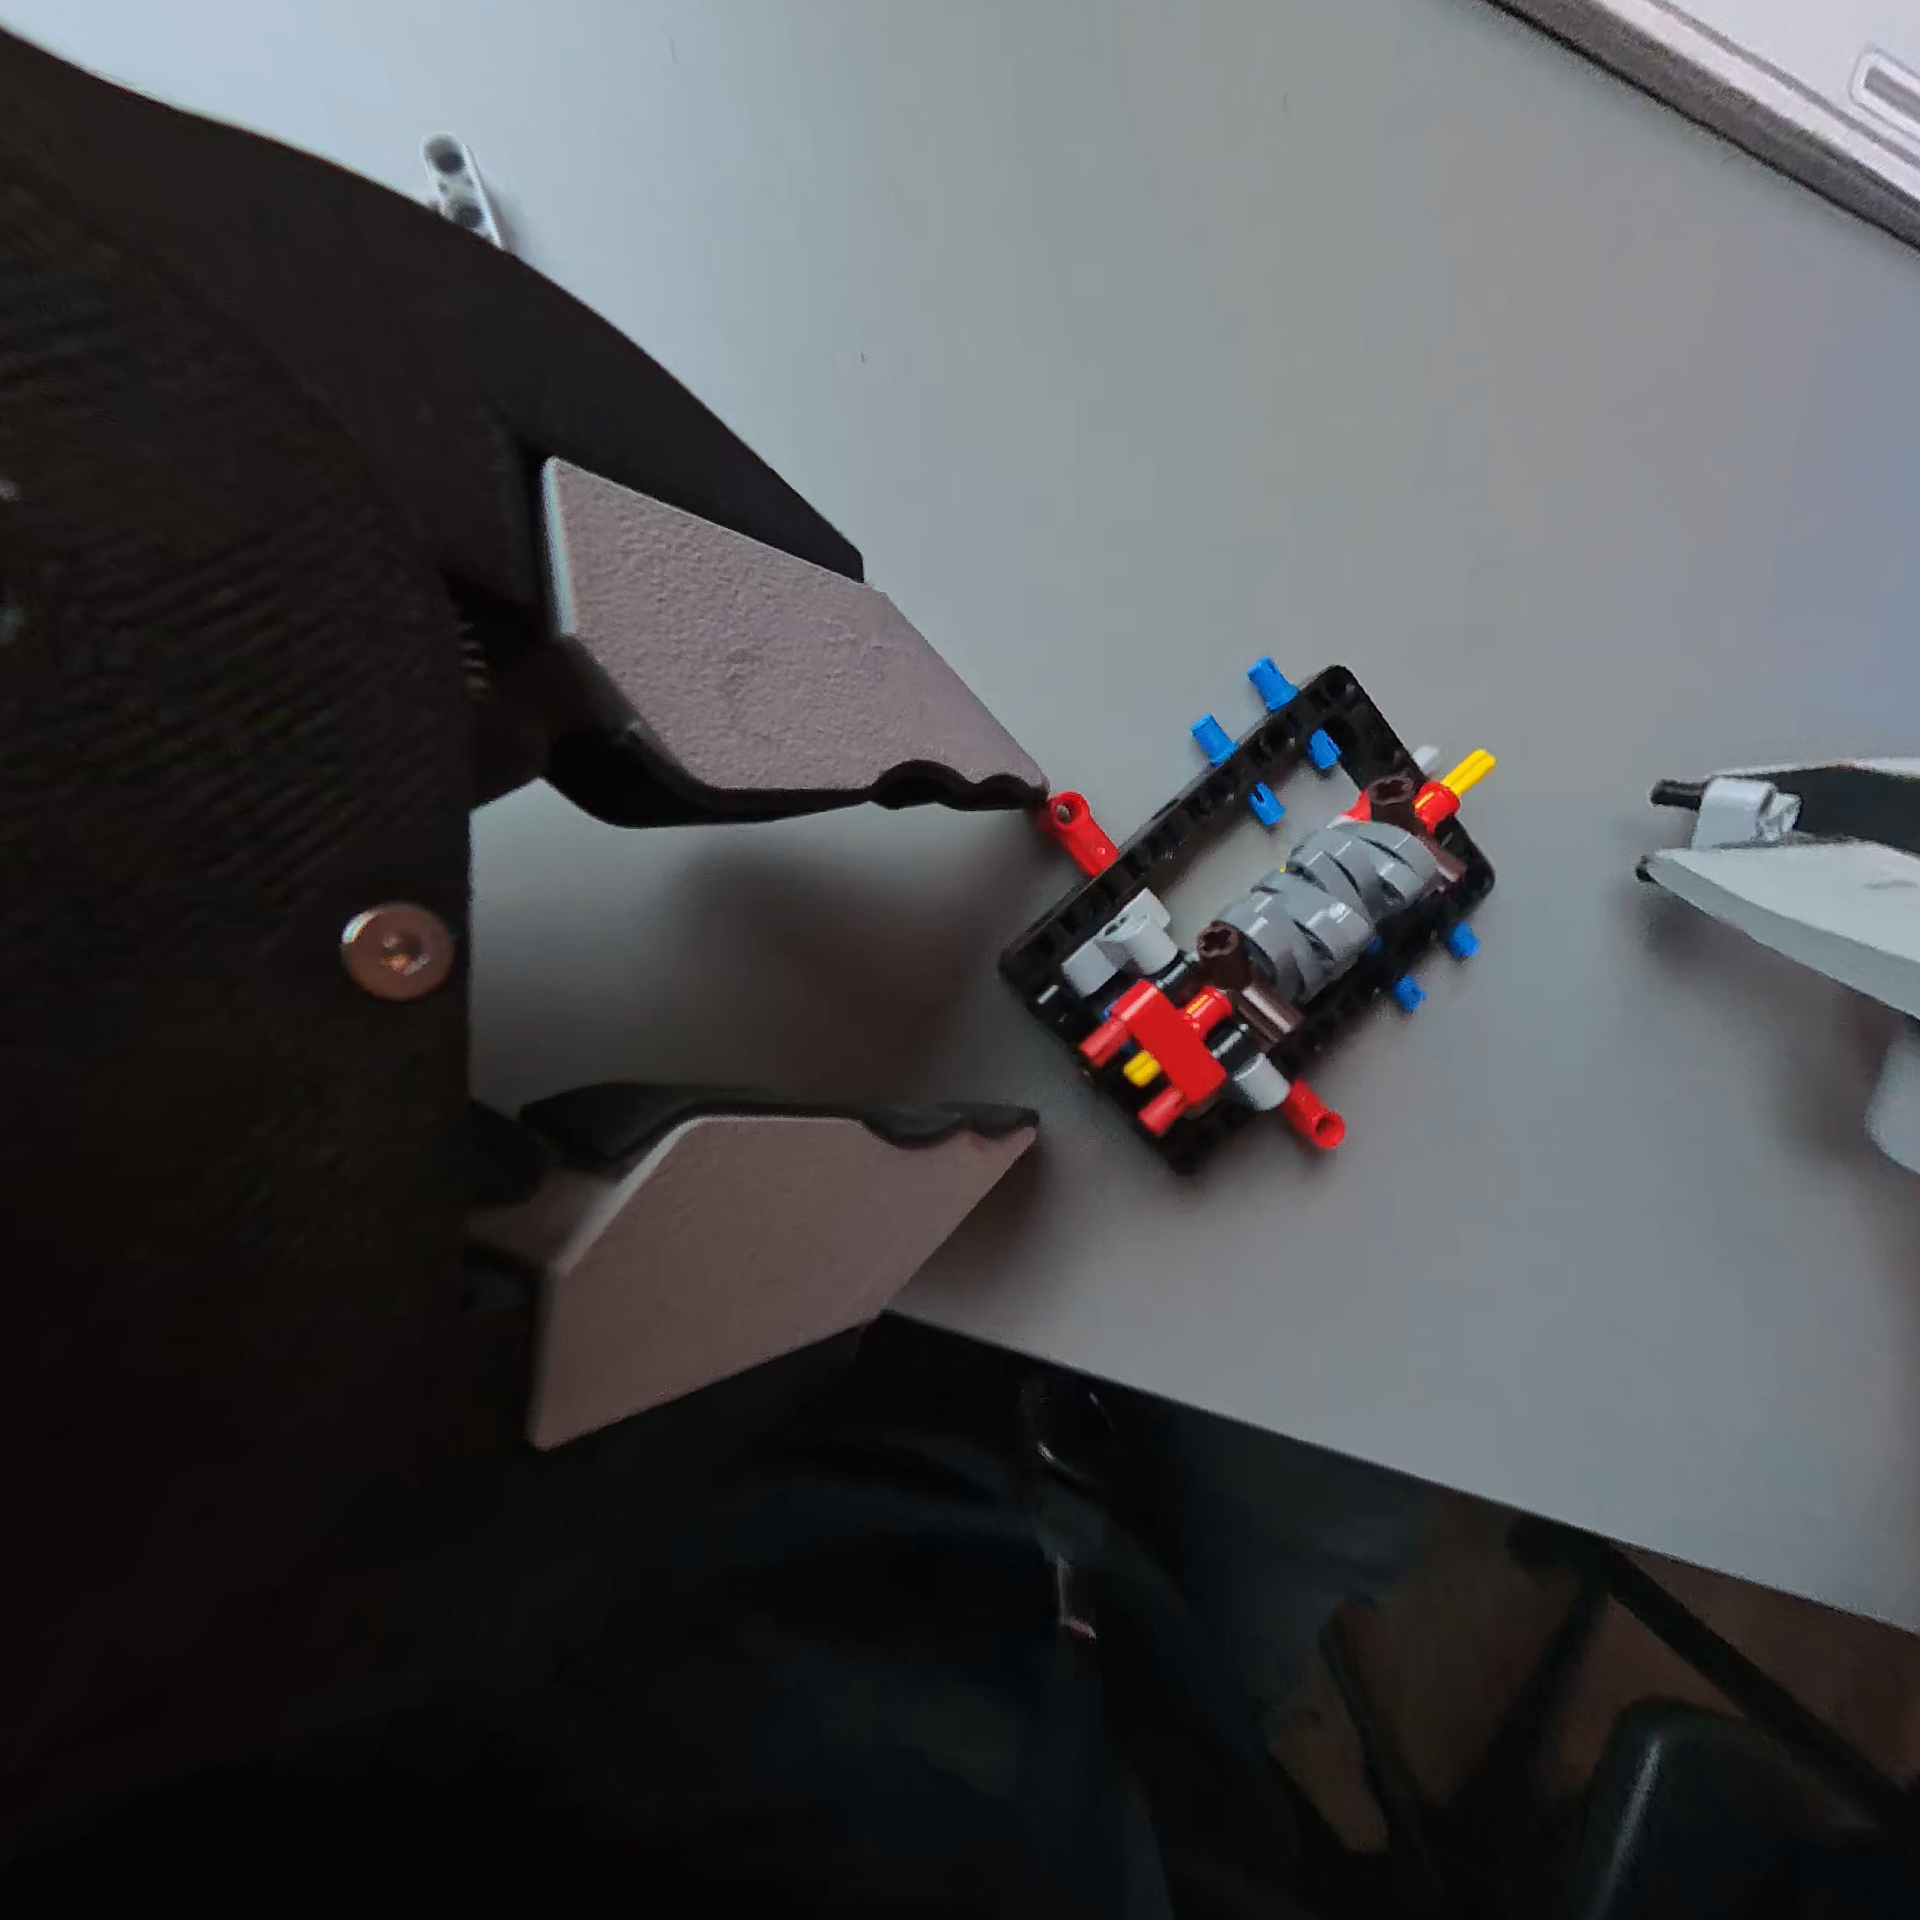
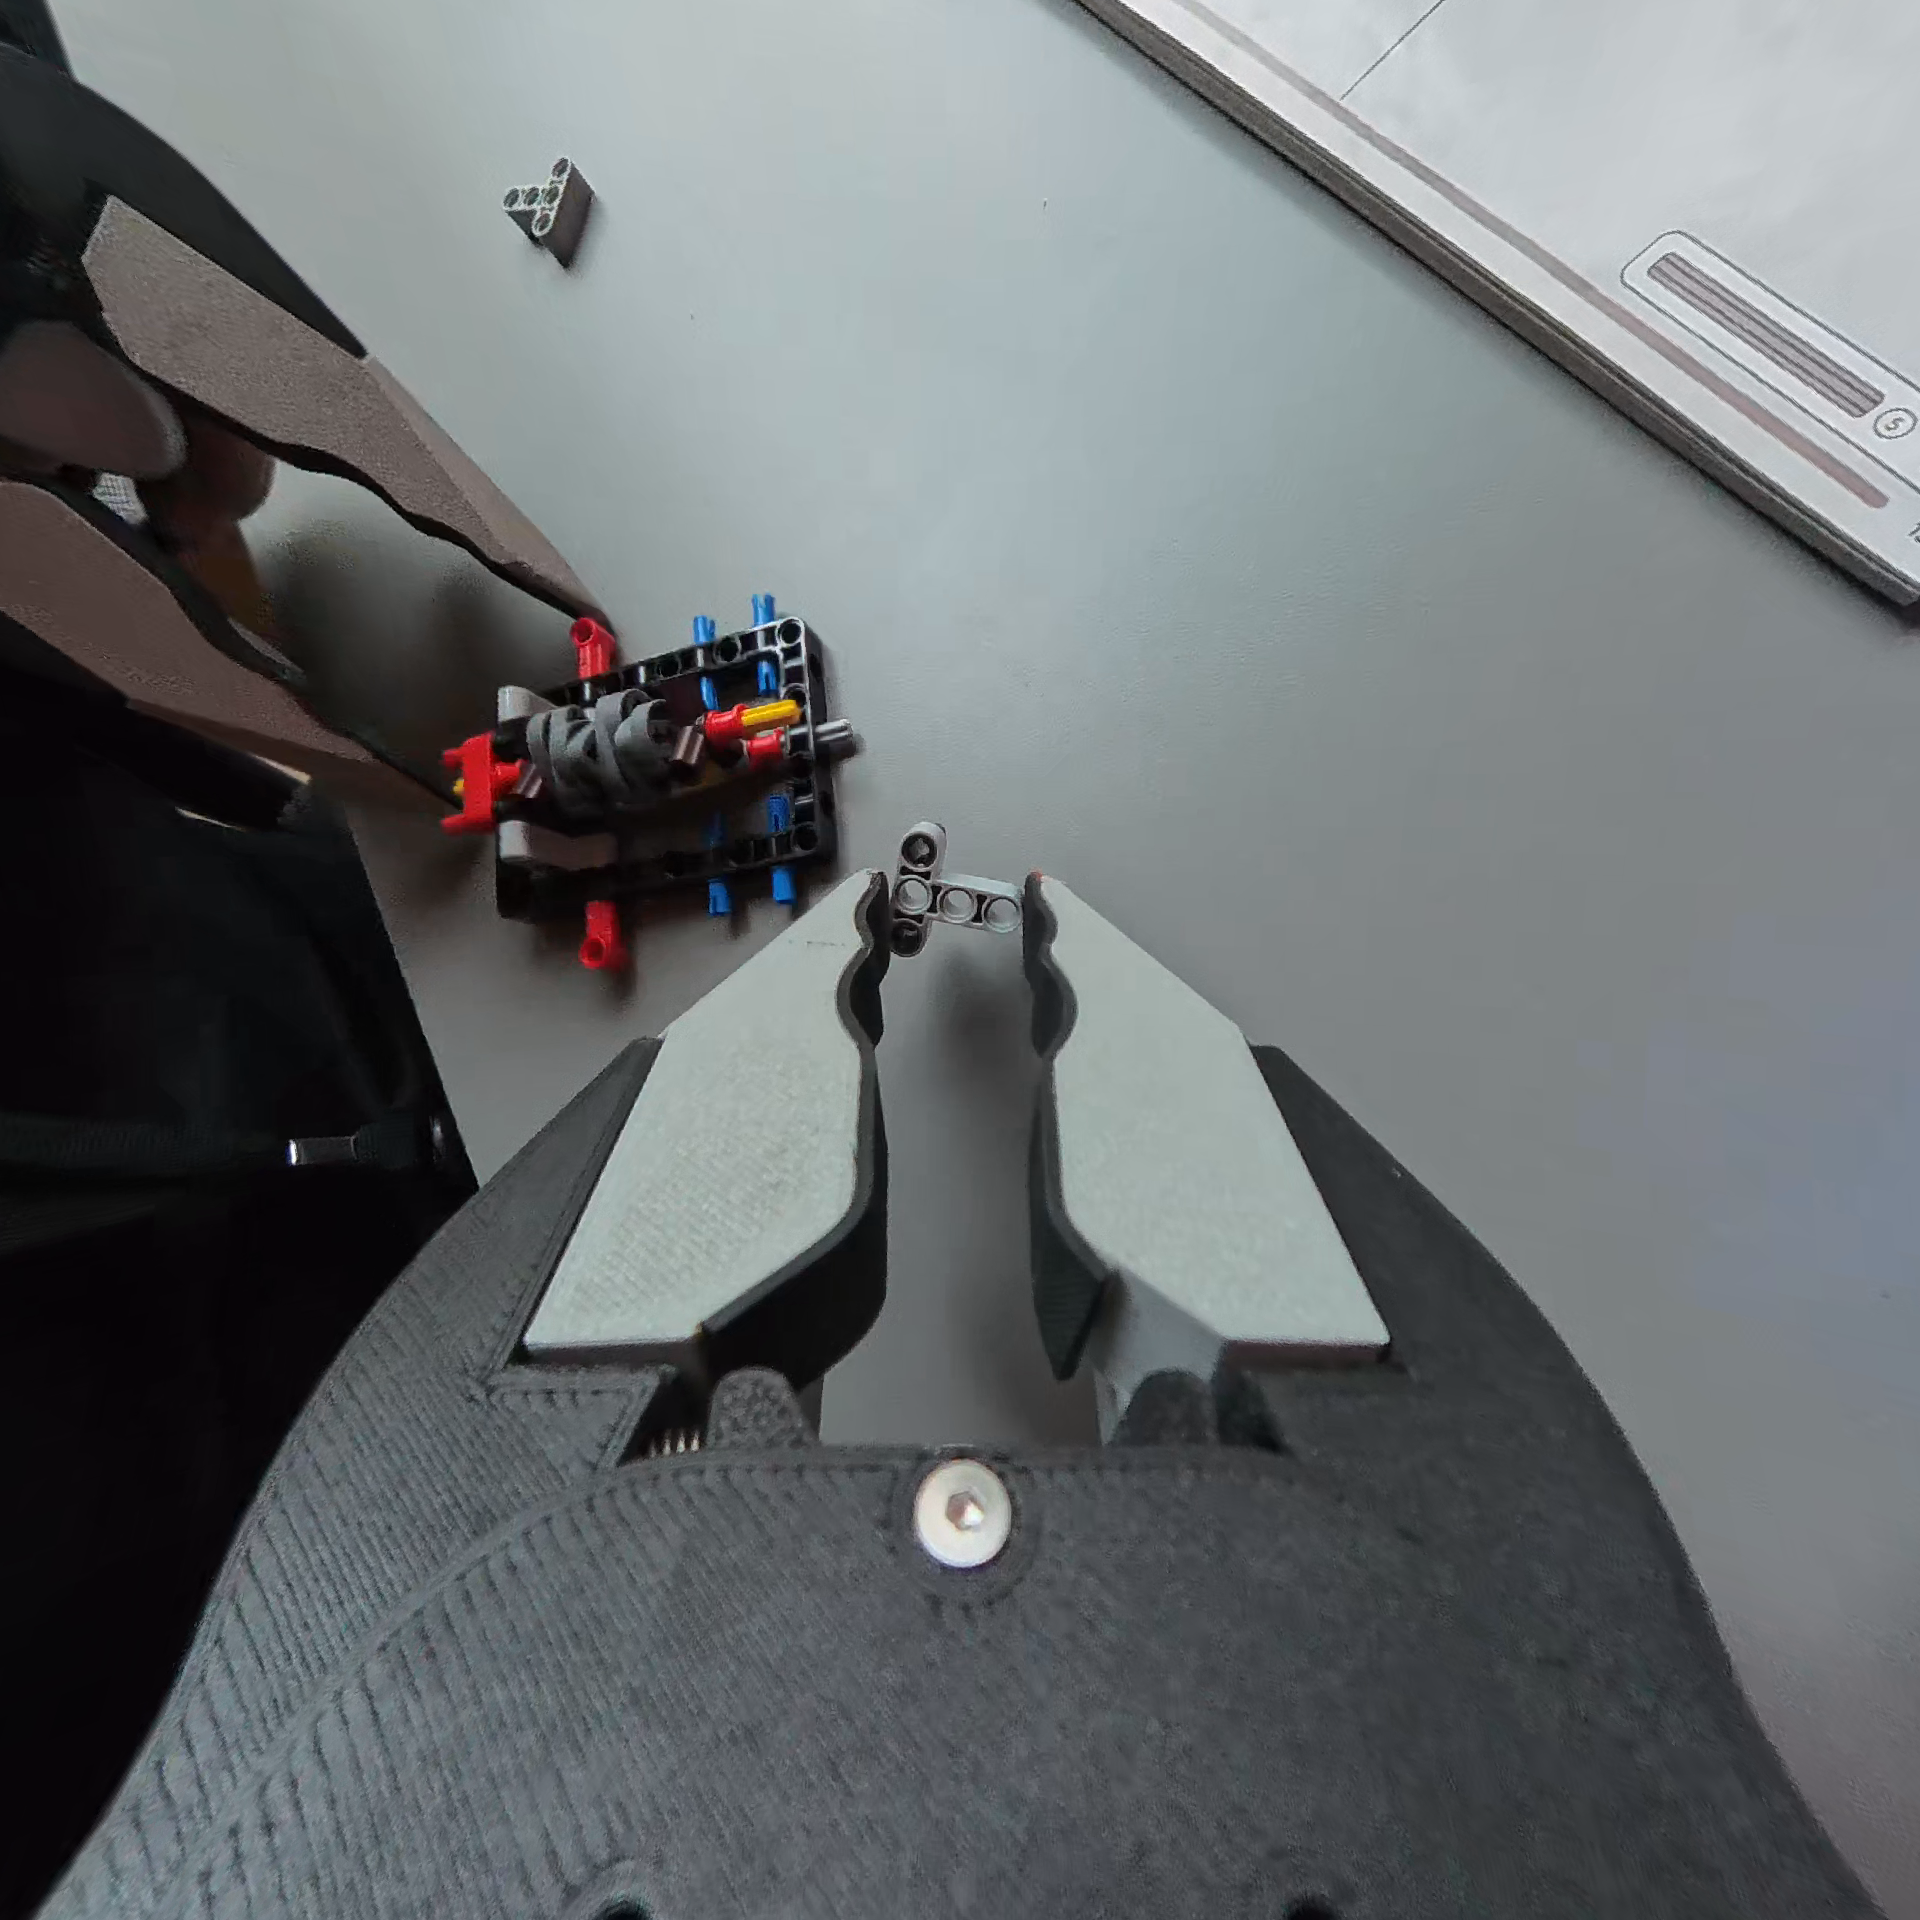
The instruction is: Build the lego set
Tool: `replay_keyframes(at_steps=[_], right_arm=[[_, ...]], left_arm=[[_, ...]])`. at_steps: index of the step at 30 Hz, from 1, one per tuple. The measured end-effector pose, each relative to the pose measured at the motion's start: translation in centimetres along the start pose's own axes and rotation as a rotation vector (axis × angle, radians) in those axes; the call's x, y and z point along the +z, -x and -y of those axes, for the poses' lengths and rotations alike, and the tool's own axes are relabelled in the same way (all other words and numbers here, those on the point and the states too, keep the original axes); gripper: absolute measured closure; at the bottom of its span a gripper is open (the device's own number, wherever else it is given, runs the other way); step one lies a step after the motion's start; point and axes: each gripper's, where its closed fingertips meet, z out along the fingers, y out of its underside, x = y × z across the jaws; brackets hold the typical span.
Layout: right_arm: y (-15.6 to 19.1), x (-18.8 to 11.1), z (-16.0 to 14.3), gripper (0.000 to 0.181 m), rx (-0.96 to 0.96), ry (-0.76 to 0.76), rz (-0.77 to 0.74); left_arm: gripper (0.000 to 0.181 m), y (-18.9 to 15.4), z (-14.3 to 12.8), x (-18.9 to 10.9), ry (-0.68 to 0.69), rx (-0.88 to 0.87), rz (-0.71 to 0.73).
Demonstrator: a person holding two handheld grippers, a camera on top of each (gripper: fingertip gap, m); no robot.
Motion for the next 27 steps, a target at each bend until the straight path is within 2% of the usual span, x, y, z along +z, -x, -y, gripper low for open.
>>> replay_keyframes(at_steps=[3,8,13,17,21,27], right_arm=[[0.5,-0.4,-0.4,0.159,-0.045,0.021,-0.005],[2.2,-0.9,-0.4,0.159,-0.185,0.060,-0.012],[3.4,-0.5,0.3,0.159,-0.278,0.139,-0.023],[3.1,0.4,0.2,0.159,-0.338,0.248,-0.061],[2.8,1.1,0.0,0.159,-0.402,0.327,-0.061],[2.2,1.6,0.2,0.159,-0.468,0.408,-0.073]], left_arm=[[0.127,-0.4,0.1,0.2,-0.019,-0.023,0.032],[0.127,-2.2,0.3,-0.5,-0.068,-0.037,-0.066],[0.118,-0.1,0.7,-0.8,-0.084,0.107,0.022],[0.113,0.7,1.2,-0.3,-0.076,0.205,-0.010],[0.112,0.4,0.6,0.4,-0.026,0.263,-0.070],[0.113,-0.1,0.7,0.8,-0.035,0.277,-0.106]])
